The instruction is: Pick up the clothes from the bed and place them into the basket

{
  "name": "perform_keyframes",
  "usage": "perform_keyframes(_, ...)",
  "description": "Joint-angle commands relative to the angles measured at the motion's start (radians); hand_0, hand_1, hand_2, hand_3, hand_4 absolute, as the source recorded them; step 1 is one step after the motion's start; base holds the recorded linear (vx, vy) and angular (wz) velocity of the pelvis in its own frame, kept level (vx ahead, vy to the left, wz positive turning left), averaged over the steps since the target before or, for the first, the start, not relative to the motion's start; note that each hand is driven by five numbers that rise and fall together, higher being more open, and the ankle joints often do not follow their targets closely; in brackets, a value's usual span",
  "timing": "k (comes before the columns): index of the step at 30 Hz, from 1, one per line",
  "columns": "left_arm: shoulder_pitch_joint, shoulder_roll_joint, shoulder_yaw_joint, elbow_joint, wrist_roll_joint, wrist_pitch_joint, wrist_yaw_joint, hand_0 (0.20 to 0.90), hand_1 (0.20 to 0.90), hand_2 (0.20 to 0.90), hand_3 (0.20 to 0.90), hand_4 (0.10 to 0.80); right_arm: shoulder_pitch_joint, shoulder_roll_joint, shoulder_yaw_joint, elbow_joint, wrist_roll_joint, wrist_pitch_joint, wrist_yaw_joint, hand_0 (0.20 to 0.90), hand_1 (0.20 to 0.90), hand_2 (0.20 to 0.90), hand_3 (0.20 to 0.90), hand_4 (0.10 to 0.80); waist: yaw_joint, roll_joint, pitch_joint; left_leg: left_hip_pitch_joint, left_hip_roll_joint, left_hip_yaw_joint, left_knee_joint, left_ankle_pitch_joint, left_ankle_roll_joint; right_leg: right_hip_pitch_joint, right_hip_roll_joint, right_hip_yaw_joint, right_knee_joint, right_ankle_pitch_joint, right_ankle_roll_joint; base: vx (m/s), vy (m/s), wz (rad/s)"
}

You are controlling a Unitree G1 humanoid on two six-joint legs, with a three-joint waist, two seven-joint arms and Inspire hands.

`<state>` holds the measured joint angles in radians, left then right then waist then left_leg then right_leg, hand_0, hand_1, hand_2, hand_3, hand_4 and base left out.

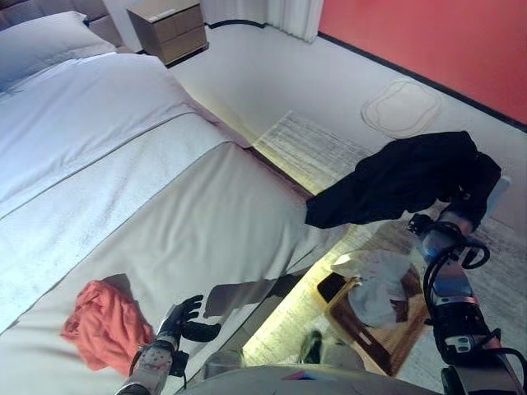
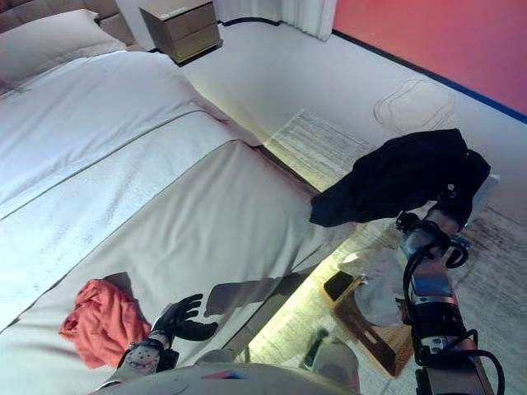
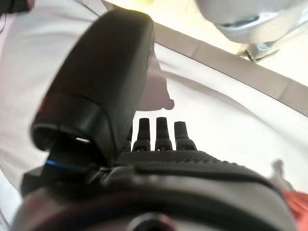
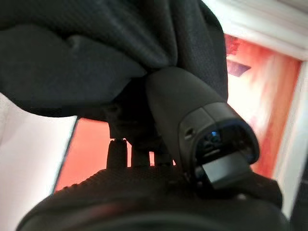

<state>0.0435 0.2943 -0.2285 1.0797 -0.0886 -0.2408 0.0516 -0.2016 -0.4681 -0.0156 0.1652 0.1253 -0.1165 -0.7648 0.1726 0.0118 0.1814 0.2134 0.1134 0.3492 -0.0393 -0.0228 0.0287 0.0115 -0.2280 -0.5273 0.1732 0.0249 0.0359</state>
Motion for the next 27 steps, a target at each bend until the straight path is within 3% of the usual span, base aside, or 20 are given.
perform_keyframes(1,-0.022,0.001,0.024,-0.025,-0.001,-0.02,0.012,0.9,0.9,0.9,0.9,0.8,-0.175,-0.064,-0.054,-0.173,-0.081,-0.127,-0.051,0.3,0.3,0.3,0.2,0.1,-0.002,-0.04,-0.073,-0.194,-0.057,-0.053,0.002,0.013,-0.03,0.152,0.017,0.081,-0.143,-0.031,0.101,-0.06,-0.217,-0.83)
perform_keyframes(4,-0.018,-0.004,0.027,-0.028,0.023,-0.042,-0.002,0.9,0.9,0.9,0.9,0.8,-0.161,-0.071,-0.047,-0.207,-0.077,-0.109,-0.051,0.3,0.3,0.3,0.2,0.1,-0.01,-0.052,-0.08,-0.182,-0.044,-0.063,-0.011,0.023,-0.043,0.153,0.05,0.086,-0.166,-0.045,0.1,-0.006,-0.162,-0.46)
perform_keyframes(8,0.003,-0.024,0.031,-0.041,0.025,-0.053,-0.005,0.9,0.9,0.9,0.9,0.8,-0.116,-0.069,-0.05,-0.222,-0.058,-0.106,-0.034,0.3,0.3,0.3,0.2,0.1,-0.031,-0.075,-0.068,-0.205,-0.018,-0.093,0.117,-0.006,-0.064,0.135,0.07,0.11,-0.153,-0.056,0.063,0.0,-0.106,-0.29)
perform_keyframes(10,0.016,-0.034,0.032,-0.044,0.026,-0.065,-0.012,0.9,0.9,0.9,0.9,0.8,-0.109,-0.069,-0.044,-0.212,-0.061,-0.099,-0.021,0.3,0.3,0.3,0.2,0.1,-0.011,-0.08,-0.035,-0.294,-0.034,-0.205,0.24,0.007,-0.09,0.153,0.078,0.173,-0.177,-0.037,0.053,-0.014,-0.04,-0.03)
perform_keyframes(12,0.024,-0.035,0.031,-0.039,-0.011,-0.083,-0.02,0.9,0.9,0.9,0.9,0.8,-0.147,-0.057,-0.008,-0.18,-0.068,-0.104,-0.013,0.3,0.3,0.3,0.2,0.1,0.031,-0.069,-0.008,-0.371,-0.082,-0.319,0.208,0.046,-0.091,0.167,0.088,0.245,-0.199,-0.032,0.059,-0.103,0.067,-0.19)
perform_keyframes(18,0.0,-0.016,0.033,-0.021,-0.037,-0.044,0.01,0.9,0.9,0.9,0.9,0.8,-0.14,-0.033,0.056,-0.087,-0.035,-0.086,0.033,0.3,0.3,0.3,0.2,0.1,0.002,-0.028,-0.044,-0.243,-0.089,-0.281,0.038,0.043,-0.057,0.133,0.044,0.206,-0.149,-0.041,0.089,0.002,0.177,-0.76)
perform_keyframes(27,0.001,-0.003,0.058,-0.021,-0.042,-0.053,0.03,0.9,0.9,0.9,0.9,0.8,-0.048,0.044,0.048,0.018,-0.039,-0.043,0.012,0.3,0.3,0.3,0.2,0.1,-0.009,-0.015,-0.08,-0.192,-0.091,-0.274,-0.04,0.044,-0.042,0.1,0.029,0.185,-0.132,-0.038,0.102,0.015,0.011,-0.04)
